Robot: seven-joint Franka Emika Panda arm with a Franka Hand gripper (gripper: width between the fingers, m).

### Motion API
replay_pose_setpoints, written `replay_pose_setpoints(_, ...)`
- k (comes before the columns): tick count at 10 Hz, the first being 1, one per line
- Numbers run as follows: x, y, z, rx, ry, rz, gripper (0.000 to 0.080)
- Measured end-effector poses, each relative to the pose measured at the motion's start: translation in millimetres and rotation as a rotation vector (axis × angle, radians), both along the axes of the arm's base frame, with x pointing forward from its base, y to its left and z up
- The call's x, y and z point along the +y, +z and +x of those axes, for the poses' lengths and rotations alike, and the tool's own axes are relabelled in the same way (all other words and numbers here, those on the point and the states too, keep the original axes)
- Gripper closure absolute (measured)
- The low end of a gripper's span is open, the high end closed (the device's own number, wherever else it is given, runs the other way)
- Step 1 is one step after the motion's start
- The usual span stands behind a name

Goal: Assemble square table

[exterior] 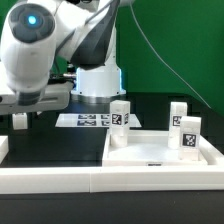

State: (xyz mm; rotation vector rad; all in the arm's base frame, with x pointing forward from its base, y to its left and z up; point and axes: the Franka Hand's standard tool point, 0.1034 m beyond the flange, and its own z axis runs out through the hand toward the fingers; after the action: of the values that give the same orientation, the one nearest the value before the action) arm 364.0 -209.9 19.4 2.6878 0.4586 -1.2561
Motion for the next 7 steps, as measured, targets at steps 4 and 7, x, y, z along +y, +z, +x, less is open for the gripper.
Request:
replay_pose_setpoints(4,1.9,-7.1,-8.0,0.067,-0.008,-0.030,0.0151)
replay_pose_setpoints(7,2.8,-9.2,-11.8,0.076,-0.009,-0.027,0.0151)
